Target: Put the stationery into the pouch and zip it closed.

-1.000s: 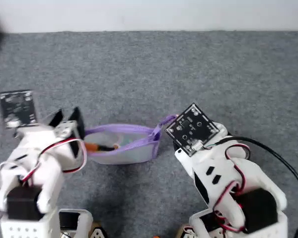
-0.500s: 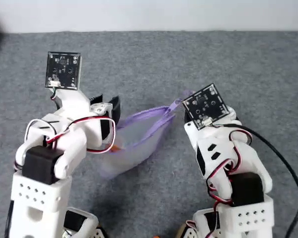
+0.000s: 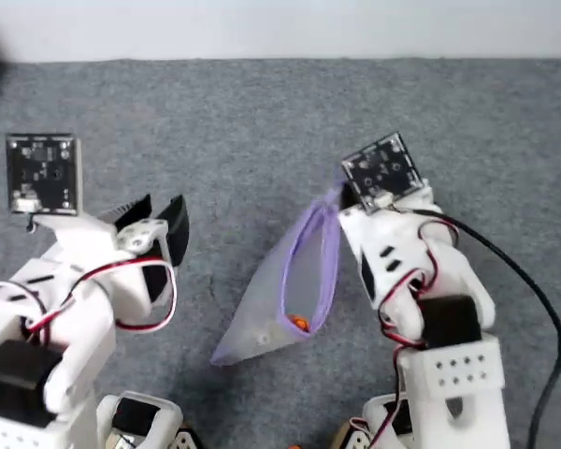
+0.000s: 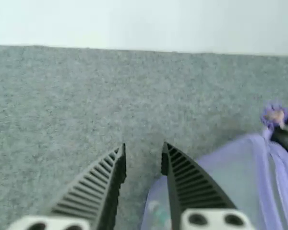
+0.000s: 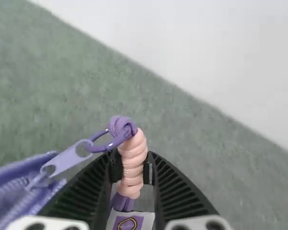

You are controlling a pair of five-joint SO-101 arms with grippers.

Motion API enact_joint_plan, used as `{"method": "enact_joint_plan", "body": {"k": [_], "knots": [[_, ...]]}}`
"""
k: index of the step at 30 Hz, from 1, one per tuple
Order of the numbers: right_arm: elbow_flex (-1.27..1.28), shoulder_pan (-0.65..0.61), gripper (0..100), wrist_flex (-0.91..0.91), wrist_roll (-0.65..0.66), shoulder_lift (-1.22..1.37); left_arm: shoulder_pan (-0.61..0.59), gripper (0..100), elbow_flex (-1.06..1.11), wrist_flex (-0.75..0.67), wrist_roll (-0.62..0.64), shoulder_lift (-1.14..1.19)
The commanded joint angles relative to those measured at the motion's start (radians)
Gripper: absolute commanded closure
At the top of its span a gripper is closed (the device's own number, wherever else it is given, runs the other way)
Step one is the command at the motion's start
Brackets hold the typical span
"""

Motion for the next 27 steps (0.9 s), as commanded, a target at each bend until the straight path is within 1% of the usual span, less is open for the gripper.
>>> {"method": "enact_joint_plan", "body": {"k": [1, 4, 6, 9, 15, 17, 23, 27], "knots": [[-0.117, -0.110, 99.1, -0.107, -0.014, 0.044, -0.006, 88, -0.004, 0.017, -0.048, -0.037], [-0.221, -0.208, 99.1, -0.162, -0.014, 0.082, -0.006, 88, -0.004, 0.021, -0.055, -0.061], [-0.301, -0.260, 99.1, -0.182, -0.015, 0.116, -0.006, 88, -0.004, 0.049, -0.055, -0.072], [-0.419, -0.302, 99.1, -0.196, -0.017, 0.176, -0.006, 88, -0.004, 0.078, -0.055, -0.089], [-0.598, -0.288, 99.1, -0.174, -0.011, 0.305, -0.006, 88, -0.005, 0.106, -0.055, -0.161], [-0.623, -0.257, 99.1, -0.133, 0.003, 0.332, -0.006, 88, -0.005, 0.123, -0.055, -0.176], [-0.697, -0.263, 99.1, -0.033, 0.020, 0.348, -0.005, 88, -0.008, 0.149, -0.054, -0.213], [-0.712, -0.285, 99.1, -0.025, 0.025, 0.357, 0.075, 88, -0.008, 0.153, -0.054, -0.218]]}}
